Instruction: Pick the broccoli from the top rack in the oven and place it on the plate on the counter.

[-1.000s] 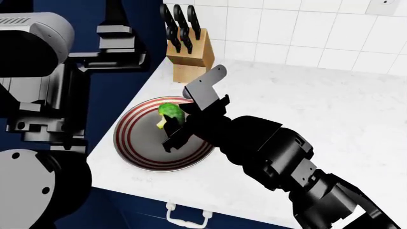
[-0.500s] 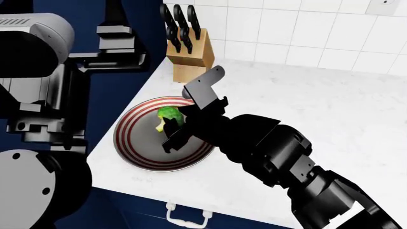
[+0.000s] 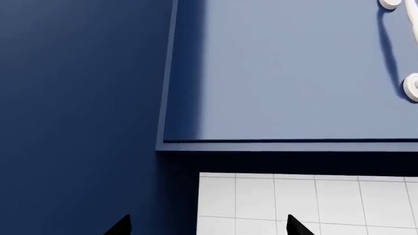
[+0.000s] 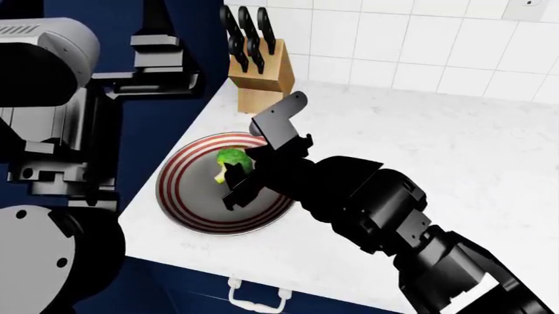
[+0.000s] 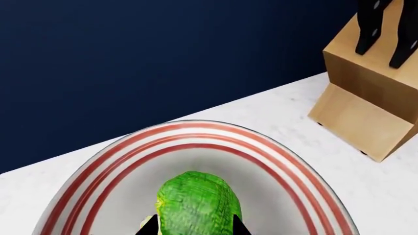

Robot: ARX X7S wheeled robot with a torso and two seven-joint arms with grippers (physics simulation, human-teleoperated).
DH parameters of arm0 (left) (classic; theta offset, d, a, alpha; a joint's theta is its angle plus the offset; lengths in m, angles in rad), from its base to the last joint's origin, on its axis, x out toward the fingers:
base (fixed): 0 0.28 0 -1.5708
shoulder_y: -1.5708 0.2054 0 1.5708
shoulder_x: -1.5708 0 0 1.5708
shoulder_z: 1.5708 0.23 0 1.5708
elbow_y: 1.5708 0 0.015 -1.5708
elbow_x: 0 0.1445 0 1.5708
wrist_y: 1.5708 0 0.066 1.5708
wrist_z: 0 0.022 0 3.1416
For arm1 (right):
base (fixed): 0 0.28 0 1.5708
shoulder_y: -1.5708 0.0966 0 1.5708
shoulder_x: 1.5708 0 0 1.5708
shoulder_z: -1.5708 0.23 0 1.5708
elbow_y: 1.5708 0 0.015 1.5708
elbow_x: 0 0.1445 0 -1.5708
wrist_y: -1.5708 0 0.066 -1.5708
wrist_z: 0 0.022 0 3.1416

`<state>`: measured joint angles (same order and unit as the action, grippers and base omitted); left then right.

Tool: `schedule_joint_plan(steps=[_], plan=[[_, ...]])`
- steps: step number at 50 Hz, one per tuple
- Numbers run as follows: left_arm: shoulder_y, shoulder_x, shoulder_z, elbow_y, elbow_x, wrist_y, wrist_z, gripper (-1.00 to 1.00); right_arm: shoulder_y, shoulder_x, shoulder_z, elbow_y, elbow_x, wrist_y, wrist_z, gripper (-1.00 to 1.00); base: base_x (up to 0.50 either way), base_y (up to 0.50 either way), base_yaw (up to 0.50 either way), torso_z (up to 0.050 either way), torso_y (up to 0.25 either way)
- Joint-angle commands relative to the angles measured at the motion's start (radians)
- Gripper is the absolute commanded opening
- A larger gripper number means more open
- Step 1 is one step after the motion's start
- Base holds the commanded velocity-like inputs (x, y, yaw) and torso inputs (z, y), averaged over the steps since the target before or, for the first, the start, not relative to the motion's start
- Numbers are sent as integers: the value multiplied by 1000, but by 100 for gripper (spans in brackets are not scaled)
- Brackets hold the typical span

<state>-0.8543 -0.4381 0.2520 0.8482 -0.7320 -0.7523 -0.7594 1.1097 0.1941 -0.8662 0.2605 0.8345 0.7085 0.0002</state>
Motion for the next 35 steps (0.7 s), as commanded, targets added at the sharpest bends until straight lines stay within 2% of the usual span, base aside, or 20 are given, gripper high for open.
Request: schedule_joint_plan(steps=[1, 2, 3, 27, 35], plan=[[5, -3, 2, -2, 0, 8, -2, 100, 8, -4, -2, 9, -10, 6, -5, -100, 0, 0, 0, 0, 0], [6, -2, 3, -3, 1, 9, -1, 100, 9, -4, -3, 11, -10, 7, -4, -100, 0, 0, 0, 0, 0], [6, -3, 3, -3, 1, 9, -2, 100, 9, -4, -3, 12, -11, 7, -4, 100, 0, 0, 0, 0, 0], [0, -9, 6, -6, -6, 15, -5, 100, 11, -5, -5, 16, 0, 9, -2, 100, 0, 0, 0, 0, 0], [-3, -13, 4, -2, -12, 12, -11, 100, 48, 9, 33, -45, 31, 25, 25, 100, 0, 0, 0, 0, 0]])
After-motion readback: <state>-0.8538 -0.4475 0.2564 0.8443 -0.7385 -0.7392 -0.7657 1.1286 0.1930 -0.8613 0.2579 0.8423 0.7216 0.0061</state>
